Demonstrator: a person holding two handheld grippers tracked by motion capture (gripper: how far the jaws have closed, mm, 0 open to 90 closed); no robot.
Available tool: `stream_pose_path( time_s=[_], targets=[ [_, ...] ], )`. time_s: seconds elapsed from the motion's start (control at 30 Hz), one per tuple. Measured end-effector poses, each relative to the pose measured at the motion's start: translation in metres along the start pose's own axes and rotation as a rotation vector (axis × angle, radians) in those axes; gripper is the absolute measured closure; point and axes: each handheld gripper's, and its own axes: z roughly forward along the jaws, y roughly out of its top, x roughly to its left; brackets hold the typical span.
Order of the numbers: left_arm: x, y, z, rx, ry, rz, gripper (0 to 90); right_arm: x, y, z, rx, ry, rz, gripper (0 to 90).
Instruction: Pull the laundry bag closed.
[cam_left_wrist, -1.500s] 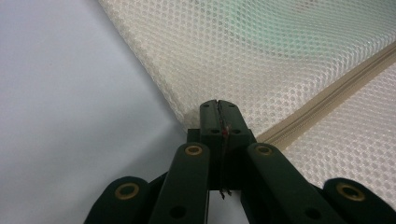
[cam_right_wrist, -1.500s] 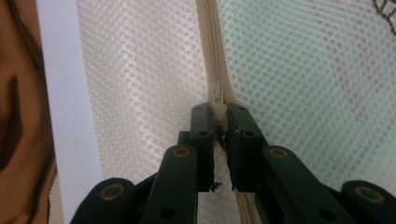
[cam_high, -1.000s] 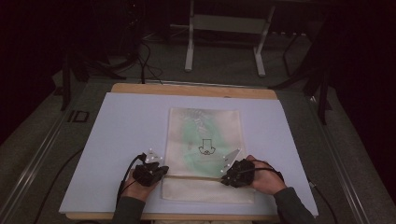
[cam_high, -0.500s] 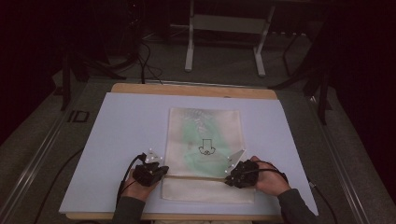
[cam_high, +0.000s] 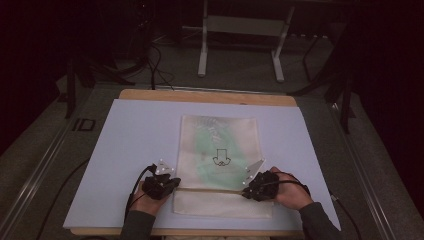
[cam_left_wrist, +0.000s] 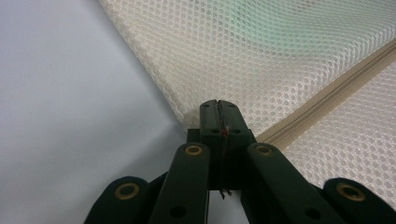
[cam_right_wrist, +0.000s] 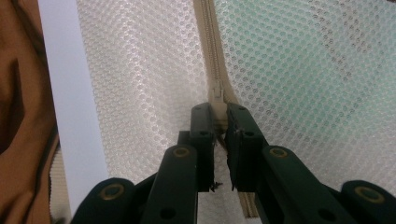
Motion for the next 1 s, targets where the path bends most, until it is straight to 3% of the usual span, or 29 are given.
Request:
stream_pose_path(
  time_s=[1.0],
  targets=[
    [0.0,0.0,0.0,-0.001,-0.002,-0.001,89.6,-0.004,-0.02,-0.01,-0.017,-0.014,0.035,82.4]
  ],
)
